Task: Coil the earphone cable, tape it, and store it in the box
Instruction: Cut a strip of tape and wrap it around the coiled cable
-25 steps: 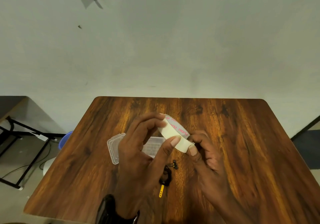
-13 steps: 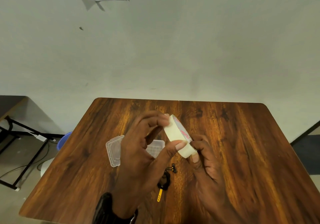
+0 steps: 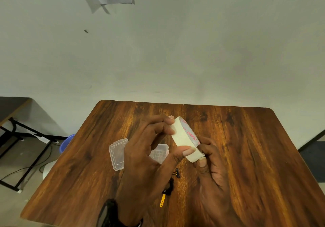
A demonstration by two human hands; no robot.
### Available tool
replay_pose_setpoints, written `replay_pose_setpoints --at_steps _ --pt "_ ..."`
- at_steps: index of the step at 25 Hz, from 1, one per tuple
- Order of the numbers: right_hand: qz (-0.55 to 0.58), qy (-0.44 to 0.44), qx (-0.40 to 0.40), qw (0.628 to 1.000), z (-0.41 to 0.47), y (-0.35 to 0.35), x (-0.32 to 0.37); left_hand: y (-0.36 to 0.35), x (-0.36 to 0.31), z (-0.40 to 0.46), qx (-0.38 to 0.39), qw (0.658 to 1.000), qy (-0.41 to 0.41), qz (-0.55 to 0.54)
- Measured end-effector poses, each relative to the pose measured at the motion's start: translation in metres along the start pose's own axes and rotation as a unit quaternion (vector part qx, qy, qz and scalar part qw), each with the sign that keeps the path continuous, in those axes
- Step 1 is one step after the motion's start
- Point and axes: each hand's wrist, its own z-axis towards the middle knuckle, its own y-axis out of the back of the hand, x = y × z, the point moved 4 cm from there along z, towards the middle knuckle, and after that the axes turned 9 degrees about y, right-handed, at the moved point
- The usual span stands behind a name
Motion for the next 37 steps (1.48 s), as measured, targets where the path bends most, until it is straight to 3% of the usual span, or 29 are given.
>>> replay_pose_setpoints --at_steps 6,10,20,25,32,37 --pt "-0.028 0.031 -0.007 0.999 0.002 -0.003 0.007 -0.003 -0.009 -0.002 -0.042 0.999 -0.017 0.024" --pt "-0.052 0.051 -0.008 0.997 0.003 -0.003 0.007 -0.003 -0.008 -0.002 -0.013 0.998 0.026 -0.059" --pt "-0.098 0.074 -0.030 0.992 0.002 0.001 0.005 -0.009 -0.009 -0.005 -0.027 0.999 0.011 -0.014" --pt "-0.096 0.070 -0.031 0.992 0.003 -0.002 0.008 -0.011 -0.003 -0.005 -0.015 0.989 0.084 -0.124" --pt "-0.101 0.076 -0.030 0.991 0.003 -0.006 0.008 -0.005 -0.006 -0.007 -0.045 0.997 0.037 -0.059" --pt "-0.112 0.079 -0.025 0.990 0.002 -0.007 0.007 -0.003 0.000 -0.010 -0.054 0.986 0.098 -0.126"
